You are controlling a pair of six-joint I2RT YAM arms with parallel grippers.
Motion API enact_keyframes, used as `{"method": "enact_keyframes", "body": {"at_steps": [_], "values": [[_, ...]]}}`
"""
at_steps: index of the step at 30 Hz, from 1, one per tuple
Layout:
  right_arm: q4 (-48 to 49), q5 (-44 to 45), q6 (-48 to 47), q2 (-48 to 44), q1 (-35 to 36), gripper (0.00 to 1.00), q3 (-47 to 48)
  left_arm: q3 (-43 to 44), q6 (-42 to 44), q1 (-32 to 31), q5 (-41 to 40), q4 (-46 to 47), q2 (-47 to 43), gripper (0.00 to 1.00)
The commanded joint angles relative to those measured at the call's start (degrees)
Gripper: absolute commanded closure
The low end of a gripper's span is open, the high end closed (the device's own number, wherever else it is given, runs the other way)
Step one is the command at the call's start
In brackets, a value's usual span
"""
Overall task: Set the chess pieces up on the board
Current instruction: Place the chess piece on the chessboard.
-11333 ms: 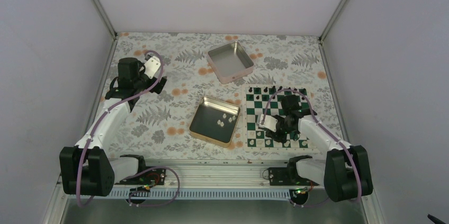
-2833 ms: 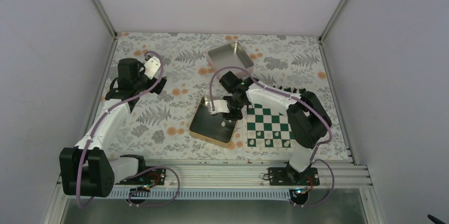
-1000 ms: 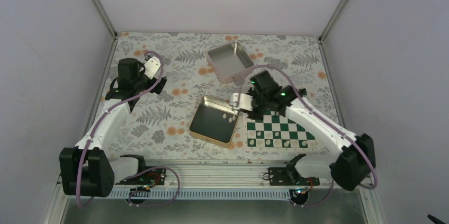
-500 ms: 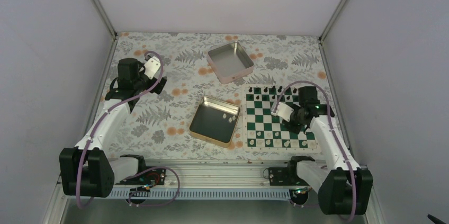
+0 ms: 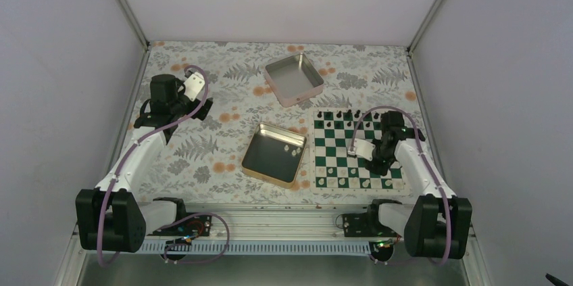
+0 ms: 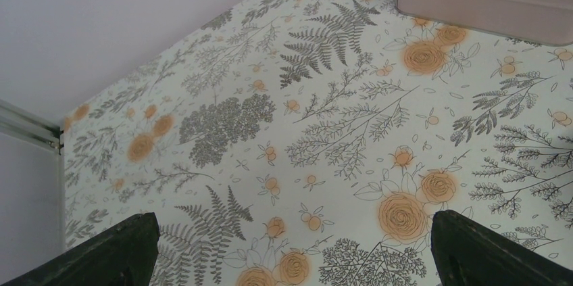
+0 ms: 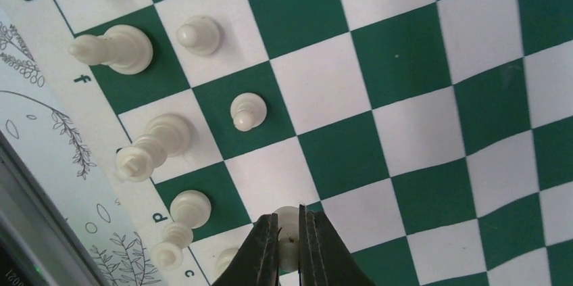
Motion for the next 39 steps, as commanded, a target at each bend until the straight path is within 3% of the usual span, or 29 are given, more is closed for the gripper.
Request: {"method": "enact_keyframes", "body": {"at_steps": [1,39], "values": [[-1.6,1.6,-2.3,1.5,0.3,0.96,0.9,-0.3,-0.1,-0.1,0.7,0.6,-0.7,0.0],[4.8,-2.4,-4.2,7.0,1.5,0.96,-4.1,0.2,-0.1,-0.2,0.9,0.1,-0.1,0.0]]}}
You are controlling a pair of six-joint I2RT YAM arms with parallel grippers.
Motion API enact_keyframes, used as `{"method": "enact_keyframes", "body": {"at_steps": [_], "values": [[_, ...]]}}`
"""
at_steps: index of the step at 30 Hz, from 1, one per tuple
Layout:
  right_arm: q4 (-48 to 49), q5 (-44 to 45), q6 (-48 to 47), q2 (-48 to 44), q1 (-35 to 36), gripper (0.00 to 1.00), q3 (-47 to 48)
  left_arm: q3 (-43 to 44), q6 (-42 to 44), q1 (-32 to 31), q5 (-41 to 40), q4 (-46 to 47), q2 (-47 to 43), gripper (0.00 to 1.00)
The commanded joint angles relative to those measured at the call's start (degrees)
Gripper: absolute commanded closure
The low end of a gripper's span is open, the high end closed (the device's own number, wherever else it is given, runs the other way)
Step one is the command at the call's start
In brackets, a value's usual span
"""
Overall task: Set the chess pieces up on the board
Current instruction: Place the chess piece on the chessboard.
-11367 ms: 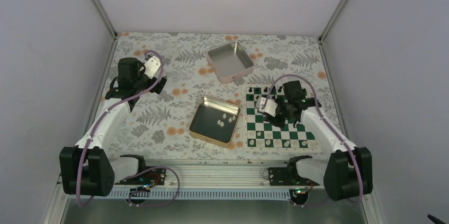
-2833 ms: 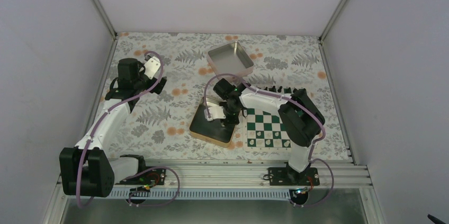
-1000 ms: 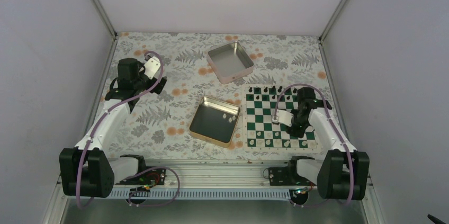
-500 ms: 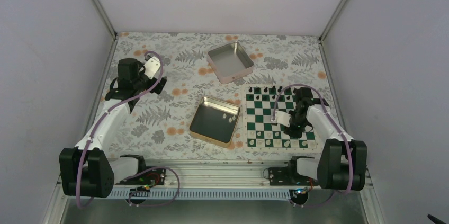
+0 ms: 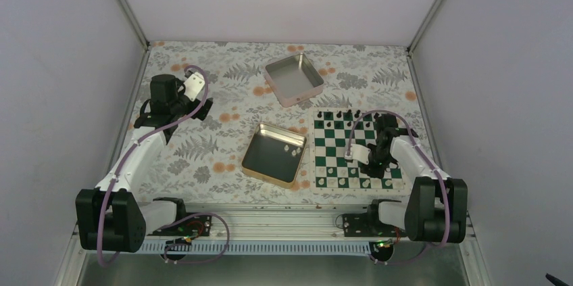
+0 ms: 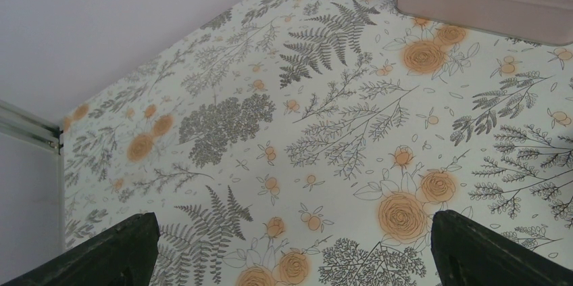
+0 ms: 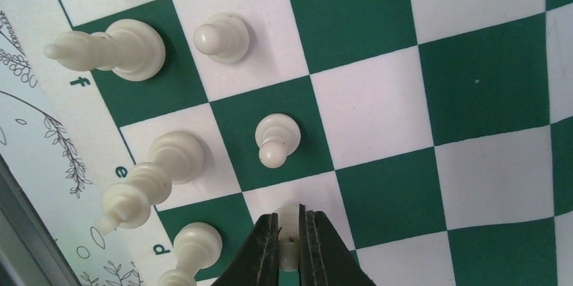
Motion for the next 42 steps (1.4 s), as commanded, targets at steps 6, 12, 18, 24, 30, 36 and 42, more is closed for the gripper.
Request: {"method": "enact_keyframes", "body": {"at_steps": [6,12,18,24,30,36,42], "values": [[2.4,0.3,-0.6,0.6,0.6,0.96,-2.3,0.3,-0.1,-0.2,0.9,0.1,0.0,0.0],[2.8,0.5,-0.5,-0.2,0.6,0.91,-2.6,0.2,-0.1,-0.2,1.0,0.0,0.0,0.0],[4.5,0.8,-0.7,-2.0,0.6,0.92,-3.1,0.0,-0.1,-0.1,1.0,0.2,-0.6,0.0],[4.4,0.6,-1.0,-3.2,0.5,0.95,-2.9,0.2,-0.2,-0.2,1.0,0.1,-0.5,0.0],[4.4,0.9,-0.9,-2.8,0.4,0.95,-2.9,0.2,-0.2,-0.2,1.1,0.0,-0.4,0.0],[5.4,1.3,-0.6,-2.4,0.4,0.89,-3.1,0.2,-0.2,-0.2,1.2,0.0,-0.4,0.0],[5.0,1.1,-0.4,-3.0,0.3,0.75,-2.7,0.2,-0.1,-0.1,1.1,0.0,-0.2,0.0]]}}
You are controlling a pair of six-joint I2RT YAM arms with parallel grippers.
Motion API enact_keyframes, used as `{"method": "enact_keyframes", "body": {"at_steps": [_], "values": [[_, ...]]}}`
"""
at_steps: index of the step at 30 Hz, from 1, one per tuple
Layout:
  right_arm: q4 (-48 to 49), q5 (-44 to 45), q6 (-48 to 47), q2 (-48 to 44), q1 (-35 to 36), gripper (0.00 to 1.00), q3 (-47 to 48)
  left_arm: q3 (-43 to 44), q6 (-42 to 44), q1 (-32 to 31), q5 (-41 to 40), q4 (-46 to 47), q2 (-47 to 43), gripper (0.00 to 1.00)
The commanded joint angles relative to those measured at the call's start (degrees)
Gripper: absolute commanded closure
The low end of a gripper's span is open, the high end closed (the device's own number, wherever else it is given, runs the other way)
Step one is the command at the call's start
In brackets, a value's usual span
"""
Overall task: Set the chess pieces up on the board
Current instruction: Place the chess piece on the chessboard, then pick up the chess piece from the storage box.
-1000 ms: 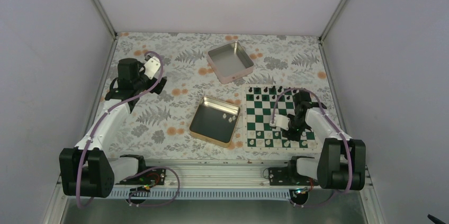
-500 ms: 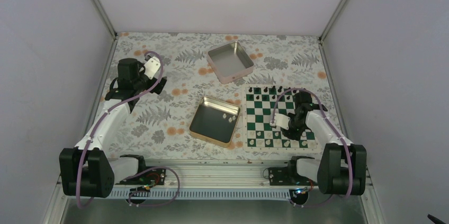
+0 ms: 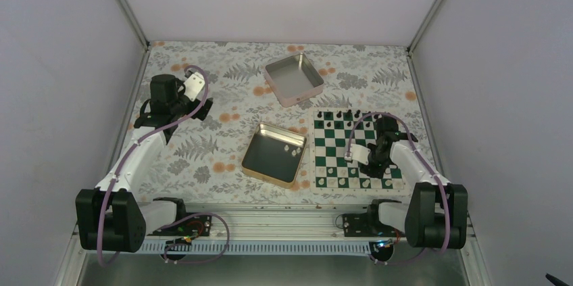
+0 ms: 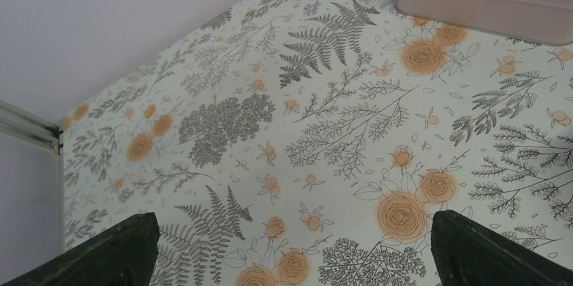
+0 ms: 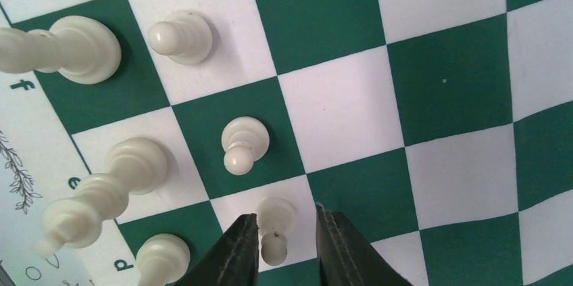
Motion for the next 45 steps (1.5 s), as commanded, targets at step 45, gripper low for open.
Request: {"method": "enact_keyframes", "body": {"at_steps": [45], "values": [[-4.3,0.7,19.1,39.7,46.6,0.68,45.8,0.2,0.3,-0.2,0.3,0.2,0.2,0.0]]}}
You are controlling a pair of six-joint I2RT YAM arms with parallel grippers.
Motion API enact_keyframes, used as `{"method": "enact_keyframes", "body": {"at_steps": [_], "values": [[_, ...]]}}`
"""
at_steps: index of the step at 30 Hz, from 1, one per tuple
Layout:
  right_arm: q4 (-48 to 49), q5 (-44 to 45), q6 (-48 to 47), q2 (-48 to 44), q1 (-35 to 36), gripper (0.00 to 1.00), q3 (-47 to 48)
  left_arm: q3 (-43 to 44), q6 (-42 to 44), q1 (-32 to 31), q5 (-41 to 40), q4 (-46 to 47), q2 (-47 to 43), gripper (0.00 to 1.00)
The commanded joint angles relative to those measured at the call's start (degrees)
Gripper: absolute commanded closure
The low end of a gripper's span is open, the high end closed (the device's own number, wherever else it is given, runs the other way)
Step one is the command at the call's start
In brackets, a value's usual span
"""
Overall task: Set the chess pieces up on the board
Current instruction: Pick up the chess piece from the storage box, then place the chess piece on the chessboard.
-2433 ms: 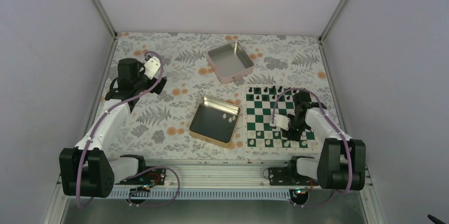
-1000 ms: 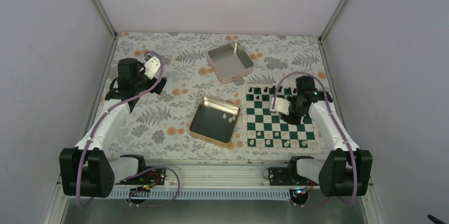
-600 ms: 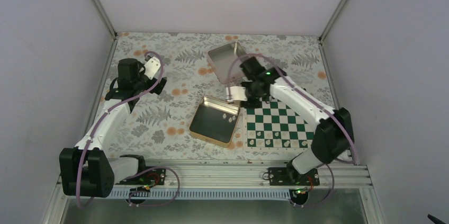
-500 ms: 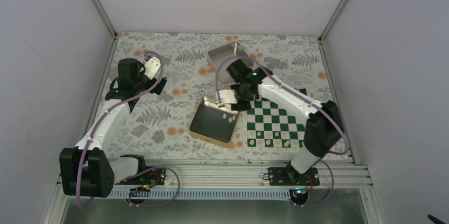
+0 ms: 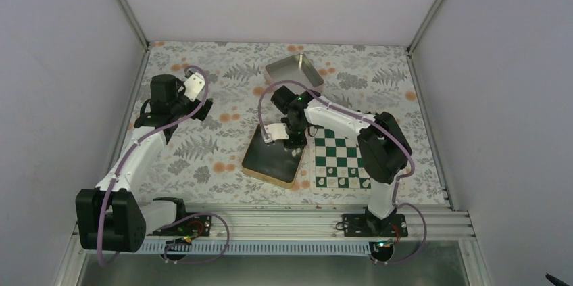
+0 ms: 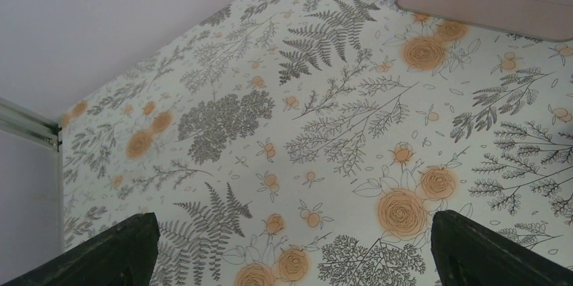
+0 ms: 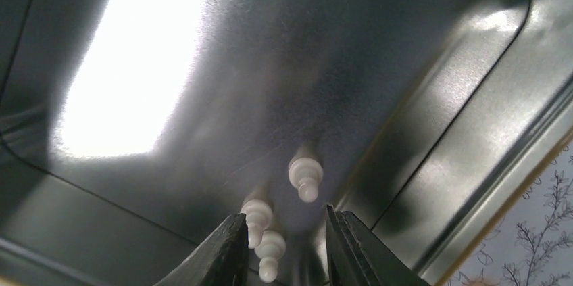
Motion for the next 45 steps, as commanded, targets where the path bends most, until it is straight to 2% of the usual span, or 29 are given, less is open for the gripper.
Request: {"method": "enact_keyframes", "body": {"at_steps": [1,14,17,23,27,32,38,42,45], "values": [[3.2,0.3,1.6,1.7,0.8,0.68,-0.6,0.1,0.3,-0.2,0.5,0.6,0.1,0.0],[7.7,2.1,2.0,4.8,0.9,0.71,-3.2,0.1,0.2,-0.2,0.9,0.5,0.0,0.0],[7.9,1.9,2.1,4.9,0.9,0.75,-3.2,0.1,0.2,-0.2,1.0,0.4,-0.1,0.0],[7.4,2.6,2.7,4.6,0.9,0.92,-3.1,0.1,0.2,-0.2,1.1,0.4,-0.2,0.0],[5.2,2.2,3.2,0.2,0.8,0.94,-3.5,0.1,0.2,-0.2,1.1,0.3,-0.2,0.0],[0.5,4.0,4.6,-9.7,-0.2,0.96,-6.7,0.3,0.2,-0.2,1.0,0.5,0.0,0.0],[-3.0,5.0,5.7,-24.7,-7.3,0.95,-14.9,0.3,0.3,-0.2,1.4,0.4,-0.3,0.0],[-3.8,4.8,2.6,-33.6,-17.1,0.95,-22.6,0.4,0.2,-0.2,1.4,0.1,-0.1,0.0],[-3.6,5.0,-1.2,-38.6,-27.3,0.95,-28.9,0.6,0.2,-0.2,1.4,0.0,-0.1,0.0]]}}
